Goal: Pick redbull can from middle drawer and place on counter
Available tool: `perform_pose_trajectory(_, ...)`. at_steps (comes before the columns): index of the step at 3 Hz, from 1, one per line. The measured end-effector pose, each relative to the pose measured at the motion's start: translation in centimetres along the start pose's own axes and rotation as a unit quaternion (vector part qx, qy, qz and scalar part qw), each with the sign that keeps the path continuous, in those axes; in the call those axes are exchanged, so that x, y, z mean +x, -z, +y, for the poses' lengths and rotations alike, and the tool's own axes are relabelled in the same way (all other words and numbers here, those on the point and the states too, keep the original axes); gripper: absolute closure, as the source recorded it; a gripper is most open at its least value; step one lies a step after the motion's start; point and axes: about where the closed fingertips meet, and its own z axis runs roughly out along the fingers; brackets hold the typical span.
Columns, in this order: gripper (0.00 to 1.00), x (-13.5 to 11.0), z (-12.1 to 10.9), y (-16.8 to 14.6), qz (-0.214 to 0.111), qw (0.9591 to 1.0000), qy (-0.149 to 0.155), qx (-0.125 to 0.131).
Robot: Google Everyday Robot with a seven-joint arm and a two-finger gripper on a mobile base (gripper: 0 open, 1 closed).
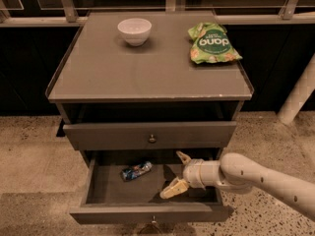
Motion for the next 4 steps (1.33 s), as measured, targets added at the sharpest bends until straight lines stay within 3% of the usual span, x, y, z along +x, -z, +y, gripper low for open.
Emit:
perform_pose_trajectory(2,0.00,0.2,-0.3,-0.8,-0.008,1.0000,-0.001,0.006)
perform_pose_trajectory(3,0.00,0.4,-1.3,-3.1,-0.013,0.9998,0.010,0.007)
perform_pose_trajectory(4,0.00,1.7,-2.6,-7.7,-0.016,0.9998,0.008,0.011)
